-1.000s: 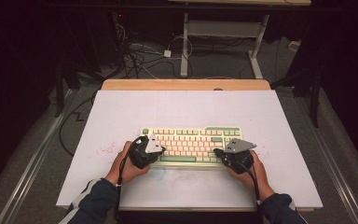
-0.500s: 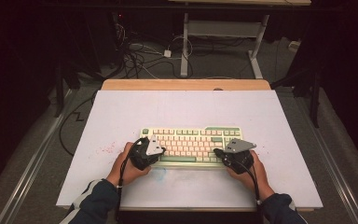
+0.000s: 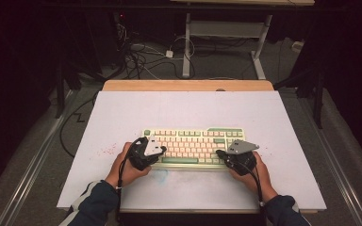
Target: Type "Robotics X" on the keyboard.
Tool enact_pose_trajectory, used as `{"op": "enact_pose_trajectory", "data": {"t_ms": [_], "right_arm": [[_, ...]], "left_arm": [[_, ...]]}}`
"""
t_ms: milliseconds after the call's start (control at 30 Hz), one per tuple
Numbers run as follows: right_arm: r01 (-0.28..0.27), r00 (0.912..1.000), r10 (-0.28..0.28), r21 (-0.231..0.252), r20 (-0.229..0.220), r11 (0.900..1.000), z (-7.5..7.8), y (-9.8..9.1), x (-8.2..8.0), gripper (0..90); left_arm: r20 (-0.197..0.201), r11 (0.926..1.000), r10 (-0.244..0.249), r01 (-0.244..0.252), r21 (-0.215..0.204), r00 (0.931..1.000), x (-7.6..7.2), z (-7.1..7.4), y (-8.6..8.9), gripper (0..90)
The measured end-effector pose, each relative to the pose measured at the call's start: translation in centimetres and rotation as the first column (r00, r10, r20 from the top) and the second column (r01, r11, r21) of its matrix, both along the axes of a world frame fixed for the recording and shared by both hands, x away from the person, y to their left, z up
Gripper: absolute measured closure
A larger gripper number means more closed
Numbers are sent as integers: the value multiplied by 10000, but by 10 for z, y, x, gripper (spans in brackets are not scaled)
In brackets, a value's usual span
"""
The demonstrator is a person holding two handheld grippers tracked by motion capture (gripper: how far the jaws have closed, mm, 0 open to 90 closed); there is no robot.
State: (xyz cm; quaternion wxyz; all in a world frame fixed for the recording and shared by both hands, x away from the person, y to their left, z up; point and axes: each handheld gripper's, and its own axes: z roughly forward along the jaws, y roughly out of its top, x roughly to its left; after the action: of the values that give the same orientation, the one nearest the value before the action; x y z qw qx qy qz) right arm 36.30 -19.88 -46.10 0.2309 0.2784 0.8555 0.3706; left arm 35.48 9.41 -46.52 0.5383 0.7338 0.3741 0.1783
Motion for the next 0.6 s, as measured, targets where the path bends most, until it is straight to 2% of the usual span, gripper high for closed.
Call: {"op": "enact_pose_trajectory", "data": {"t_ms": [300,500,600], "right_arm": [[10,10000,-10,-21,0,10000,0,0,0,900],[-58,10000,59,-109,80,9999,2,1,-1,900],[-60,9998,59,80,180,10000,6,-1,-2,900]], "left_arm": [[244,9998,84,-79,-202,9997,-1,5,2,819],[659,9987,154,-121,-497,9977,-2,7,2,632],[843,9983,249,-204,-537,9961,-2,7,2,583]]}}
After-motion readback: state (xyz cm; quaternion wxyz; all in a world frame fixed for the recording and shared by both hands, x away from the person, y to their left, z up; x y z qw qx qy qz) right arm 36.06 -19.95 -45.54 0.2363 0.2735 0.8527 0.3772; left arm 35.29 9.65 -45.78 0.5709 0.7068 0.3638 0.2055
